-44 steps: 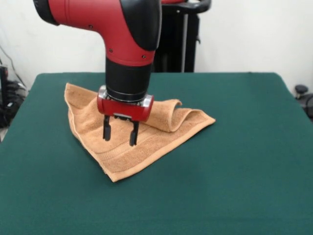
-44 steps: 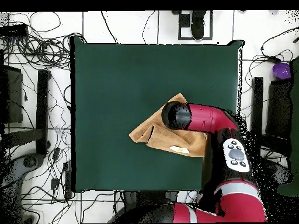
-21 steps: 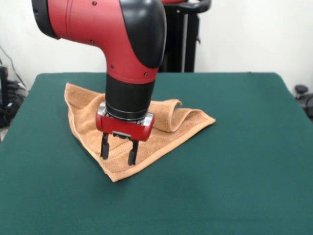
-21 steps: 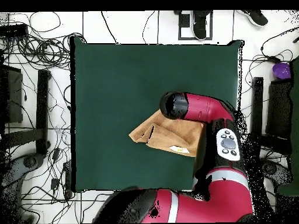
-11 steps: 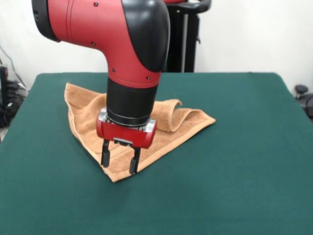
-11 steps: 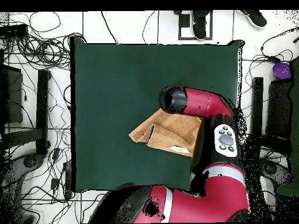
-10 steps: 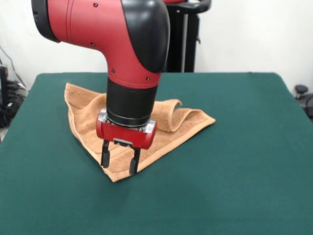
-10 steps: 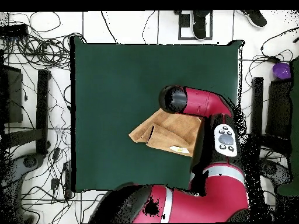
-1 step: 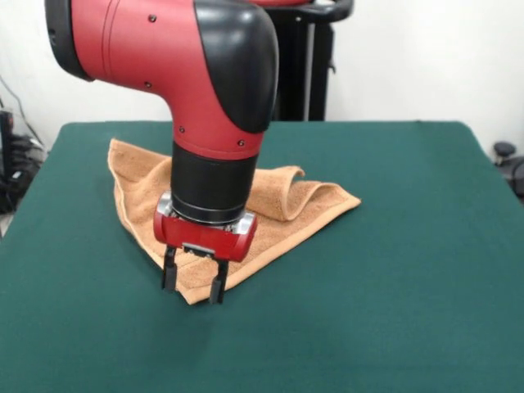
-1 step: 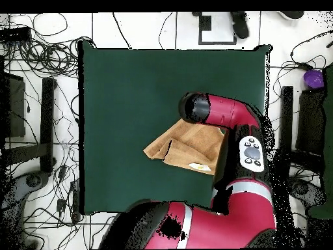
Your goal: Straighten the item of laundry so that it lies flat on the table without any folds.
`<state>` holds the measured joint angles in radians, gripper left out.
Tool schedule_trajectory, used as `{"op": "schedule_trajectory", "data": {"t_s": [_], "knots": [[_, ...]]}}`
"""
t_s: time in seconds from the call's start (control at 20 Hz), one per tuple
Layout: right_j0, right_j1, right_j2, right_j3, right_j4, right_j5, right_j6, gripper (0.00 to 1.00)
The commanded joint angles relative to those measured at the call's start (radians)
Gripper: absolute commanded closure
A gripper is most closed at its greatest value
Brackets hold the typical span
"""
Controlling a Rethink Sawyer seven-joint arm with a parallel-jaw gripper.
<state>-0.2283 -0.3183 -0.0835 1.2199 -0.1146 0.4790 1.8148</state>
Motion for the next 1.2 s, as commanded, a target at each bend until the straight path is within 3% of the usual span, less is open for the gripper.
{"op": "schedule_trajectory", "data": {"t_s": [0.05,0.8,1.2], "knots": [[0.038,0.025,0.015,-0.019,0.031,0.139,0.135,0.0],[0.012,0.044,0.032,-0.012,0.012,0.236,0.053,0.0],[0.003,0.082,0.046,-0.03,0.004,0.196,0.058,0.0]]}}
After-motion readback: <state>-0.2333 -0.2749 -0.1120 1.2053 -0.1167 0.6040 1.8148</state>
